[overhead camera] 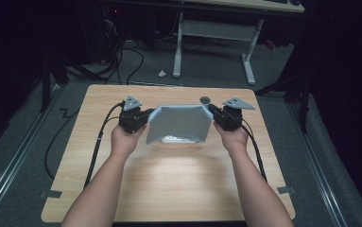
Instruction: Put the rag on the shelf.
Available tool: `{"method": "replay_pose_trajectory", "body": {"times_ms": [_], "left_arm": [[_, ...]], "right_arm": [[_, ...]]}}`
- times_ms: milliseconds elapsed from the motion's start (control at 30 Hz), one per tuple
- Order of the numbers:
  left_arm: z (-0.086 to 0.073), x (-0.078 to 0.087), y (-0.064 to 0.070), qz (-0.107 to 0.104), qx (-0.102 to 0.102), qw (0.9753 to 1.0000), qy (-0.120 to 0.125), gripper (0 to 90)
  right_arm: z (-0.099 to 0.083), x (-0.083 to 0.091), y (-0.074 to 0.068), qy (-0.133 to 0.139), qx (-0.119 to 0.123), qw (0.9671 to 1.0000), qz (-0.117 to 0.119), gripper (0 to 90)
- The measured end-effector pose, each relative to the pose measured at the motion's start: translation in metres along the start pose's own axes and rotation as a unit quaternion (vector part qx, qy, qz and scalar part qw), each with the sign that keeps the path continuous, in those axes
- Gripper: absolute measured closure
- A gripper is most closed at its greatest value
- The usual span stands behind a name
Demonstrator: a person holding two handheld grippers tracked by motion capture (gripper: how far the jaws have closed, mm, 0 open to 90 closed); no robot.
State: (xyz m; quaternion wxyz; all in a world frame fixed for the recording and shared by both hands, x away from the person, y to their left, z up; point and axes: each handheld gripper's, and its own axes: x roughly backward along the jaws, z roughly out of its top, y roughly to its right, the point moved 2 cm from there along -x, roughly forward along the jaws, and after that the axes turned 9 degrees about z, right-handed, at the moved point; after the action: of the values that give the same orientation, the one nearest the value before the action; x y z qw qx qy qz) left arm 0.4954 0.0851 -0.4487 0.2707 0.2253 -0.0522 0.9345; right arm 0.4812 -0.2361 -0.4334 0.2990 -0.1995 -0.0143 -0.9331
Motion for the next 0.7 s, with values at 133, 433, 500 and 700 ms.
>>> {"method": "replay_pose_trajectory", "body": {"times_ms": [133, 433, 500, 700], "left_arm": [[-0.007, -0.002, 0.004, -0.007, 0.003, 1.0, -0.004, 89.0], [-0.024, -0.007, 0.007, -0.018, 0.01, 0.9997, -0.014, 88.9], [-0.028, -0.008, 0.005, -0.019, 0.015, 0.9996, -0.016, 88.9], [-0.036, -0.011, 0.005, -0.018, 0.019, 0.9993, -0.025, 88.6]], "right_arm": [[-0.005, -0.001, -0.003, -0.007, 0.005, 1.0, 0.001, 89.5], [-0.022, -0.004, -0.002, -0.016, -0.004, 0.9999, 0.001, 89.5], [-0.026, -0.004, -0.001, -0.014, -0.003, 0.9999, 0.001, 89.4], [-0.039, -0.007, 0.001, -0.025, -0.015, 0.9996, 0.003, 89.3]]}}
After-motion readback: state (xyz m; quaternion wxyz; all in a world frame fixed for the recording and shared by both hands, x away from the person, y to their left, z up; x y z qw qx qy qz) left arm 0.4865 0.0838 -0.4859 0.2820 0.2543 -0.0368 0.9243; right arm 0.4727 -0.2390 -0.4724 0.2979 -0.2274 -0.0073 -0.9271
